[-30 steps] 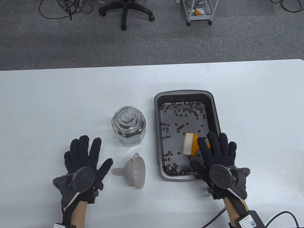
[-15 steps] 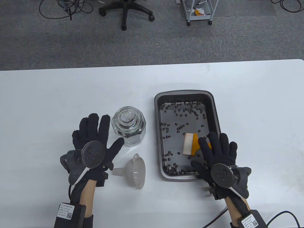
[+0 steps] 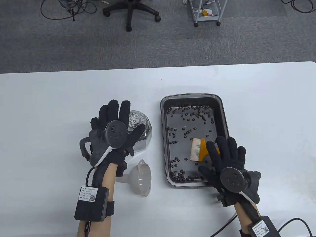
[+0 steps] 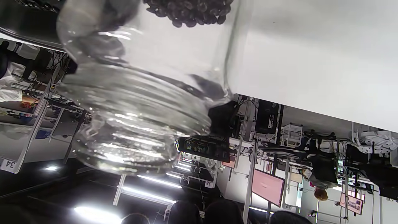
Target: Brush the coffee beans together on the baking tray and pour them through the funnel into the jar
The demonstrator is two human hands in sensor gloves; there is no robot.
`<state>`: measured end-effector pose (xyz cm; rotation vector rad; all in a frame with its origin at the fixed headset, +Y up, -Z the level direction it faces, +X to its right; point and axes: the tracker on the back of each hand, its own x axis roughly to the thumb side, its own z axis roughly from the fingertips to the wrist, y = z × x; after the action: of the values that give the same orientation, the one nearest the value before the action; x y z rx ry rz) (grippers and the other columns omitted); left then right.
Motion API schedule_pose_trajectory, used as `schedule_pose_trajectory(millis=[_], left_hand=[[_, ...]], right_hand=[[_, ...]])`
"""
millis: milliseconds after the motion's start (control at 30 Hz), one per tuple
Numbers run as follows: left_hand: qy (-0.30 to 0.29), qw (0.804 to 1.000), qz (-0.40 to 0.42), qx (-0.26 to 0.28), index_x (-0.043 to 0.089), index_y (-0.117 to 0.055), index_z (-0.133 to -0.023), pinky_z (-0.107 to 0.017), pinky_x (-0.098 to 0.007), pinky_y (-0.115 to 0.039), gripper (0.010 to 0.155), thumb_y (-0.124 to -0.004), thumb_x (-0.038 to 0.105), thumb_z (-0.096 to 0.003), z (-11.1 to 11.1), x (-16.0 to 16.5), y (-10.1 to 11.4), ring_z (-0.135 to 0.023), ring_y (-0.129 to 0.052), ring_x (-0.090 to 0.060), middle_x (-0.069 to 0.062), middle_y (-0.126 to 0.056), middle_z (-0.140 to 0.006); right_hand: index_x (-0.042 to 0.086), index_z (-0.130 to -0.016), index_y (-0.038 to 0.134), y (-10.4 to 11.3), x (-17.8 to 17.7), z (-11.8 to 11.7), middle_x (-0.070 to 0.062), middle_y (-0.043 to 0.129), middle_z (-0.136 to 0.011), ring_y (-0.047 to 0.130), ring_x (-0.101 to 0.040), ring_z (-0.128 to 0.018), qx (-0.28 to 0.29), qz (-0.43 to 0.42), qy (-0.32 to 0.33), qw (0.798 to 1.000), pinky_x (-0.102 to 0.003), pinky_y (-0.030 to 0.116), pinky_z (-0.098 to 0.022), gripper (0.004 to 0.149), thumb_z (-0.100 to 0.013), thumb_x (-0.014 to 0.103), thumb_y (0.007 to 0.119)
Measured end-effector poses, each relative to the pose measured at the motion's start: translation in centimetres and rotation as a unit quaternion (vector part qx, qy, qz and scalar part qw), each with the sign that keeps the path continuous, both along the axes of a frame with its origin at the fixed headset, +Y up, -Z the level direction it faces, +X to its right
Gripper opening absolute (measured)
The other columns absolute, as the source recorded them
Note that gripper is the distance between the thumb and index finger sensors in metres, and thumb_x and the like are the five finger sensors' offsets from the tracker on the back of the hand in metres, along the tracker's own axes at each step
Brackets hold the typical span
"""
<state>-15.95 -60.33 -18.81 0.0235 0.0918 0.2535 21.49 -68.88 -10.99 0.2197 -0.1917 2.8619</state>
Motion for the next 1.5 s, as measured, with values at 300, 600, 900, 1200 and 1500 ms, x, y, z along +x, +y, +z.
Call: schedule_pose_trajectory(millis=[300,600,900,1200,1500], left_hand=[[0.003,1.0,-0.013,-0.023,0.051,-0.03,-0.112,-0.082,-0.065,-0.045,0.09,-0.062,0.089,-0.0366,-1.6,1.7,-1.2,-0.118,-0.049,-0.03,0.006,-0.043,-0.125],[-0.001,0.999,-0.04,-0.025,0.058,-0.045,-0.109,-0.079,-0.048,-0.062,0.079,-0.064,0.086,-0.0382,-2.1,2.4,-2.7,-0.111,-0.054,-0.029,0.005,-0.046,-0.123],[0.003,0.998,-0.065,0.009,0.061,-0.049,-0.105,-0.072,-0.04,-0.067,0.073,-0.068,0.083,-0.0381,-2.3,2.2,-3.1,-0.094,-0.067,-0.021,0.009,-0.059,-0.114],[0.008,0.998,-0.064,-0.001,0.055,-0.052,-0.105,-0.072,-0.042,-0.068,0.075,-0.071,0.081,-0.0375,-2.7,2.5,-2.4,-0.086,-0.072,-0.022,0.005,-0.064,-0.11],[0.011,1.0,-0.021,0.016,0.055,-0.052,-0.106,-0.073,-0.043,-0.067,0.076,-0.071,0.082,-0.0372,-2.0,1.5,-0.1,-0.085,-0.073,-0.022,0.005,-0.065,-0.11]], right_hand=[[0.041,-0.105,0.046,0.5,-0.4,0.4,-0.003,0.044,-0.12,0.039,-0.038,-0.11,0.013,-0.005,0.019,1.0,-0.066,0.035,-0.074,0.083,-0.036,0.073,0.079],[0.041,-0.105,0.047,0.4,-0.6,0.4,-0.003,0.045,-0.12,0.039,-0.038,-0.11,0.011,-0.002,0.023,1.0,-0.066,0.035,-0.074,0.082,-0.036,0.072,0.079],[0.041,-0.105,0.047,0.4,-0.6,0.3,-0.003,0.046,-0.119,0.039,-0.038,-0.11,0.001,0.002,0.022,1.0,-0.066,0.035,-0.074,0.082,-0.036,0.072,0.079],[0.04,-0.105,0.047,0.5,-0.6,0.3,-0.003,0.046,-0.119,0.04,-0.038,-0.11,0.003,-0.002,0.022,1.0,-0.066,0.035,-0.074,0.082,-0.036,0.072,0.079],[0.041,-0.105,0.047,0.8,-0.5,0.4,-0.003,0.046,-0.12,0.039,-0.038,-0.11,0.009,-0.008,0.022,1.0,-0.066,0.035,-0.074,0.082,-0.036,0.072,0.079]])
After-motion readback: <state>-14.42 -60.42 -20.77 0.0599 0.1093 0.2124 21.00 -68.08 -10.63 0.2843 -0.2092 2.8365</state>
